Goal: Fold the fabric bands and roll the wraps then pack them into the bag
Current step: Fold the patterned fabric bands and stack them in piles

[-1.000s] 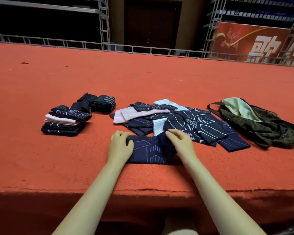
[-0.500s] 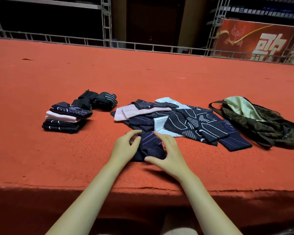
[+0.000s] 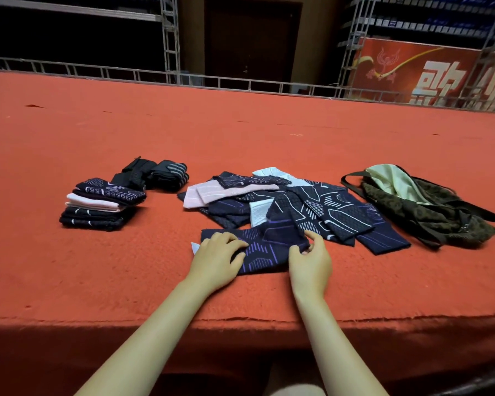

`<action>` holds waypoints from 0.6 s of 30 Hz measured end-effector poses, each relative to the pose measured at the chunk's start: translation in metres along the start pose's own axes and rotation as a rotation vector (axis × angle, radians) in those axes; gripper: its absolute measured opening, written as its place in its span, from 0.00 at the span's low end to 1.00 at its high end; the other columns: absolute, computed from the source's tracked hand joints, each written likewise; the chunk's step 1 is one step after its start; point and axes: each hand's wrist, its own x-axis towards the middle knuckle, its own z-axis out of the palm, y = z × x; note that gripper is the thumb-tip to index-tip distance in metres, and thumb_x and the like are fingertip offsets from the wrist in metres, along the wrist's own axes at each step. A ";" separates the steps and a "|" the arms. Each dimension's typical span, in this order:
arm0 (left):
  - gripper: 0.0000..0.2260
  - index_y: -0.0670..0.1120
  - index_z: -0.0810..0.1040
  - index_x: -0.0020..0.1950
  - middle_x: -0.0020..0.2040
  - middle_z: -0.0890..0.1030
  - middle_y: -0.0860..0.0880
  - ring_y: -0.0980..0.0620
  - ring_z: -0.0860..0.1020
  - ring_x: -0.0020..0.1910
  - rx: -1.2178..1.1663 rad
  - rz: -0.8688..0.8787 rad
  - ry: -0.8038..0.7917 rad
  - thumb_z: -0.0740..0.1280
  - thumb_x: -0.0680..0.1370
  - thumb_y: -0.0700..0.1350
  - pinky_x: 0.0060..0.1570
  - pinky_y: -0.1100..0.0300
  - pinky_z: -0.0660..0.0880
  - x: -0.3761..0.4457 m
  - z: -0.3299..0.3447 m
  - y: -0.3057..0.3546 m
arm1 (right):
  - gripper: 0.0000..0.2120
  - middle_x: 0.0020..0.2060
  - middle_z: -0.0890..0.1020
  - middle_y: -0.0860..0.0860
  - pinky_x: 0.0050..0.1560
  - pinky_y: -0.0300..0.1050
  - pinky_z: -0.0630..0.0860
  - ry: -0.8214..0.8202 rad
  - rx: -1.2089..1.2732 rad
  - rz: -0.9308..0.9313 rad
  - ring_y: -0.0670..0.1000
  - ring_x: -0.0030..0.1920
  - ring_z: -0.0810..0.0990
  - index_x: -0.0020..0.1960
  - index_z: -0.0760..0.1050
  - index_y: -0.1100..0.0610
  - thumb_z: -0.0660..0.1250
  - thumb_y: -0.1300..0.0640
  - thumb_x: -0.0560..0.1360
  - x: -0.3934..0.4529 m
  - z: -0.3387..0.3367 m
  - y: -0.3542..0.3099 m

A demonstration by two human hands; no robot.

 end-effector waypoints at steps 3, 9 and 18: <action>0.15 0.54 0.76 0.62 0.58 0.76 0.54 0.51 0.71 0.59 -0.022 0.010 -0.002 0.59 0.78 0.53 0.57 0.57 0.65 -0.002 -0.002 -0.001 | 0.23 0.38 0.78 0.48 0.47 0.47 0.71 -0.089 -0.090 0.073 0.54 0.46 0.78 0.65 0.72 0.57 0.68 0.57 0.70 0.015 -0.008 0.006; 0.13 0.53 0.77 0.62 0.58 0.75 0.55 0.53 0.70 0.58 -0.051 -0.005 0.022 0.61 0.79 0.51 0.58 0.59 0.63 -0.003 -0.004 0.001 | 0.19 0.50 0.83 0.55 0.50 0.47 0.74 -0.378 -0.447 0.099 0.57 0.54 0.80 0.54 0.80 0.56 0.73 0.48 0.67 0.047 -0.005 -0.001; 0.13 0.50 0.80 0.53 0.52 0.79 0.50 0.46 0.73 0.55 -0.247 -0.271 0.165 0.60 0.73 0.47 0.57 0.53 0.69 -0.002 -0.008 -0.008 | 0.13 0.46 0.83 0.51 0.46 0.39 0.67 -0.475 -0.310 -0.339 0.51 0.49 0.79 0.55 0.79 0.55 0.68 0.59 0.71 0.003 0.034 -0.031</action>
